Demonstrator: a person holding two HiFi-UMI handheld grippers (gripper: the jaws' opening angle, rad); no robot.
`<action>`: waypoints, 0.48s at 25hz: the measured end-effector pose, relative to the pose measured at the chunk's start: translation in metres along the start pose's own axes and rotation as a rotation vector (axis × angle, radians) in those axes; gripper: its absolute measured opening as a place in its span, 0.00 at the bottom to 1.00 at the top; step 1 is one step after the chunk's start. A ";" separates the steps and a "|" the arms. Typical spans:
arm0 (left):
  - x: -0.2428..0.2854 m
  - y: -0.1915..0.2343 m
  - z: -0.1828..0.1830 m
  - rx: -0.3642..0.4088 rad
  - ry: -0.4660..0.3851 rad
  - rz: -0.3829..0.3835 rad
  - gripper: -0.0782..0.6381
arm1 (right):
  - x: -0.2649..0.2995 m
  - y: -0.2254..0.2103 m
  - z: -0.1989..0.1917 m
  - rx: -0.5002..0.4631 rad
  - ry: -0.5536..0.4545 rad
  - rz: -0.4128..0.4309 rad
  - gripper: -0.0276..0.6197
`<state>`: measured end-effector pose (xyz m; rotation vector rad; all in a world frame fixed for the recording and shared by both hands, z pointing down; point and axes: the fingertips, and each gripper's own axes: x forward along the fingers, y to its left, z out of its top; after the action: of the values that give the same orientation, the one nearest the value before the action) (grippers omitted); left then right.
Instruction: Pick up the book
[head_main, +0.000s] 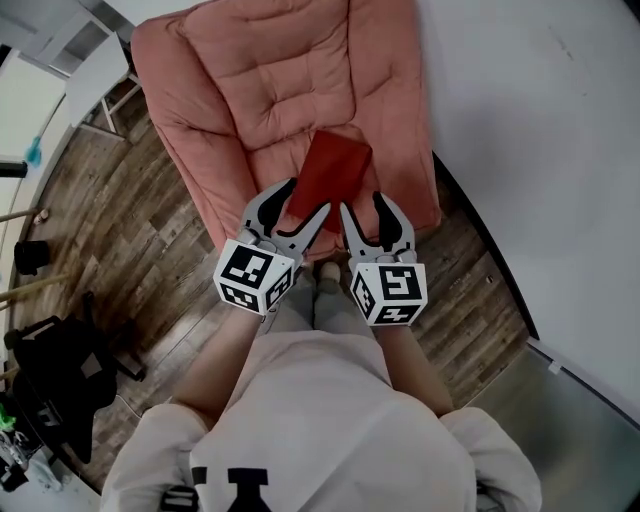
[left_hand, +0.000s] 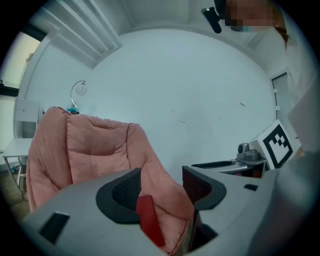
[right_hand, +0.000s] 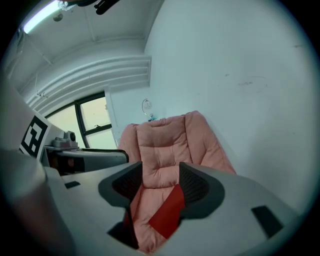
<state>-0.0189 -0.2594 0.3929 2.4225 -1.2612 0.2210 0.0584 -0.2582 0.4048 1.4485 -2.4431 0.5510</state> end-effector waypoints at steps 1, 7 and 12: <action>0.001 0.004 -0.006 -0.004 0.012 0.007 0.46 | 0.001 -0.002 -0.007 0.002 0.012 -0.006 0.40; 0.011 0.026 -0.032 -0.025 0.046 0.042 0.46 | 0.015 -0.016 -0.037 0.022 0.066 -0.041 0.40; 0.026 0.045 -0.056 -0.058 0.047 0.078 0.46 | 0.031 -0.027 -0.059 0.016 0.097 -0.057 0.40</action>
<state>-0.0383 -0.2784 0.4644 2.3093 -1.3239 0.2580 0.0687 -0.2688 0.4756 1.4574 -2.3211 0.6149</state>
